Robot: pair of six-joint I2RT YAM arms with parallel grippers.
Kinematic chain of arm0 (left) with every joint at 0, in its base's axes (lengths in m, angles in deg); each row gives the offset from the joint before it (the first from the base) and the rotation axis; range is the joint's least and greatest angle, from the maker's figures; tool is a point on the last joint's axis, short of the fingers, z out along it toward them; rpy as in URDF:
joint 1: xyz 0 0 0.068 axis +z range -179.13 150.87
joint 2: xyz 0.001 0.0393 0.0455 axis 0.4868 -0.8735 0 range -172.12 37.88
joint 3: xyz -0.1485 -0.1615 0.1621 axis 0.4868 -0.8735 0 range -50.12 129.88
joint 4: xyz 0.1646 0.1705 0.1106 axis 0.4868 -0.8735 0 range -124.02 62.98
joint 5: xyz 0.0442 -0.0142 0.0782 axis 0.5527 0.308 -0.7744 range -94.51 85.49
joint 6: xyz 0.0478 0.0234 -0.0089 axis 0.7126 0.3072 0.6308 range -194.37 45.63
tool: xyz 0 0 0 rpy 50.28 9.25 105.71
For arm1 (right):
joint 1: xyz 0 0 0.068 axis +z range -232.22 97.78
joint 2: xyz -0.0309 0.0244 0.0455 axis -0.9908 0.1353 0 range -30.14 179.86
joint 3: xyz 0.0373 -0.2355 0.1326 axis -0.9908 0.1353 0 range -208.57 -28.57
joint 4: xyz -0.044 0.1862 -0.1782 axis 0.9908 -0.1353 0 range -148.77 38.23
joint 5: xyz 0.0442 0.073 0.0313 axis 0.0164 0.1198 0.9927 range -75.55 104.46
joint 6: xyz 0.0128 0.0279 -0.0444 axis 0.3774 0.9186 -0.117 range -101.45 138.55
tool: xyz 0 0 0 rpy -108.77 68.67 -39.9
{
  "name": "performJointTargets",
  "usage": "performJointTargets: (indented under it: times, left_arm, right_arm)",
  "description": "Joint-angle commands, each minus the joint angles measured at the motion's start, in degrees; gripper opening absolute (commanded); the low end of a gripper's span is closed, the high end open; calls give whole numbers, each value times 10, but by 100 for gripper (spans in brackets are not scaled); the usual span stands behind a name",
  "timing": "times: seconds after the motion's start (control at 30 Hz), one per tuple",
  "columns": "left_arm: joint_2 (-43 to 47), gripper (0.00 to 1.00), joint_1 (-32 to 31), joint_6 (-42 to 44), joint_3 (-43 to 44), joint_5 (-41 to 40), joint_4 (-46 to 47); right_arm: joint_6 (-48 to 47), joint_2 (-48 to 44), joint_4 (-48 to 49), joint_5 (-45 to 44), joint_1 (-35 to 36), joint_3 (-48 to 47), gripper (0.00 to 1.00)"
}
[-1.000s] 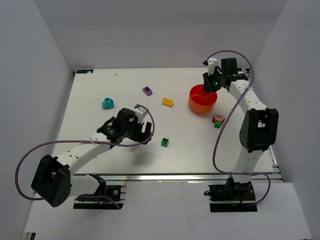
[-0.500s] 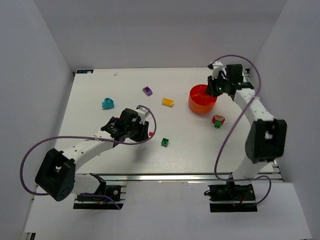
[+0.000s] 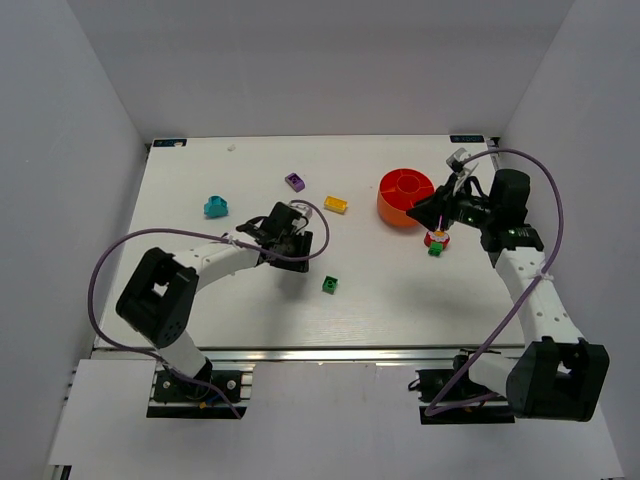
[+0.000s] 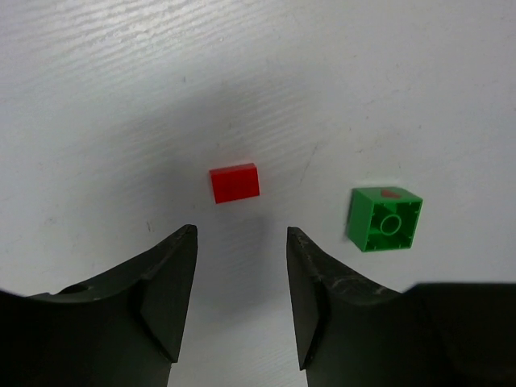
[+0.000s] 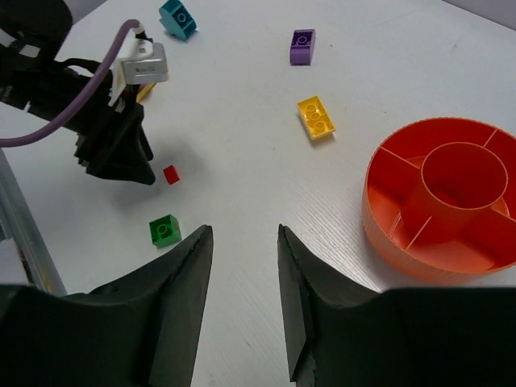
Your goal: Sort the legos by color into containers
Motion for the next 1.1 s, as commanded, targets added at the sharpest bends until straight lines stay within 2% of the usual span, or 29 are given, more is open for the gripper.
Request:
performJointTargets:
  times: [0.0, 0.17, 0.37, 0.7, 1.07]
  left_arm:
    - [-22, 59, -5, -4, 38, -33, -13]
    - [-59, 59, -15, -9, 55, -54, -16]
    - [-81, 59, -34, -9, 81, -126, -43]
    - [-104, 56, -51, -18, 93, -152, -51]
    - [-125, 40, -79, -26, 106, -191, -56]
  right_arm:
    - [16, -14, 34, 58, -16, 5, 44]
    - [21, -14, 34, 71, -33, 8, 44]
    - [37, -19, 47, 92, -45, 17, 44]
    - [48, -20, 64, 114, -64, 23, 44]
    - [53, -19, 66, 130, -79, 27, 44]
